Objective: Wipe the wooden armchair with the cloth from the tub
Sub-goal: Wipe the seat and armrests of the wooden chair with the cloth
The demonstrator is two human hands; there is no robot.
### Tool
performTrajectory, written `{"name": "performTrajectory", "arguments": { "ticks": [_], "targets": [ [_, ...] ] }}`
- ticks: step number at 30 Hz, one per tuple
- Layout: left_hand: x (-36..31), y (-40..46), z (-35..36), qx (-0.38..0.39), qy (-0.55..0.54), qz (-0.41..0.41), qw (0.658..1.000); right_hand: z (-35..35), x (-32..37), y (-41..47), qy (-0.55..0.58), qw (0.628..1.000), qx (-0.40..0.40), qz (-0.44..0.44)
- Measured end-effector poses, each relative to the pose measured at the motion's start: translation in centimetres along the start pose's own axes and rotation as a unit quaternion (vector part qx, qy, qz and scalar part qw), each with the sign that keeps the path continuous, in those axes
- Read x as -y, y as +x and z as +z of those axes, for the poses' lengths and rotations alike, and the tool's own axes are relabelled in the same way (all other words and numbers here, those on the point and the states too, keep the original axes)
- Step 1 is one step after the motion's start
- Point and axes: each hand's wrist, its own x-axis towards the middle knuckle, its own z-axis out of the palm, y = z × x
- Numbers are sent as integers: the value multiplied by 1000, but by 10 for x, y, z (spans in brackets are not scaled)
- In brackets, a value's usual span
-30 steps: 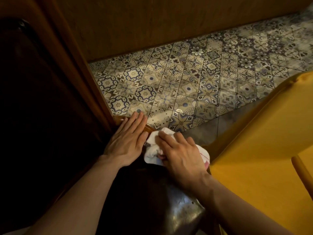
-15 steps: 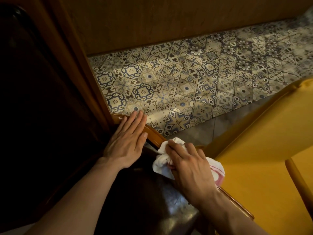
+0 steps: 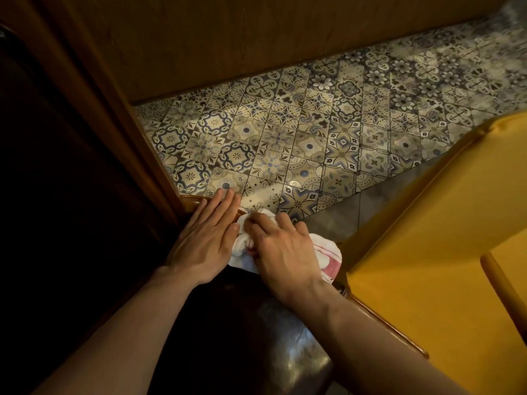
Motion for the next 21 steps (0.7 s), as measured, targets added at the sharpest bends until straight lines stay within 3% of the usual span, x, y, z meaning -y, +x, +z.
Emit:
{"name": "performTrajectory", "arguments": {
  "ticks": [6, 9, 15, 21],
  "targets": [
    [-6, 3, -14, 55, -8, -25, 998, -17, -6, -15, 10, 1000, 4, 3],
    [-22, 1, -16, 40, -23, -27, 999, -32, -22, -39, 52, 998, -15, 35],
    [-101, -17, 3, -8, -32, 93, 995, -59, -79, -119, 122, 977, -98, 145],
    [-160, -44, 47, 38, 14, 151, 988, -52, -118, -200, 117, 969, -103, 192]
  ]
}}
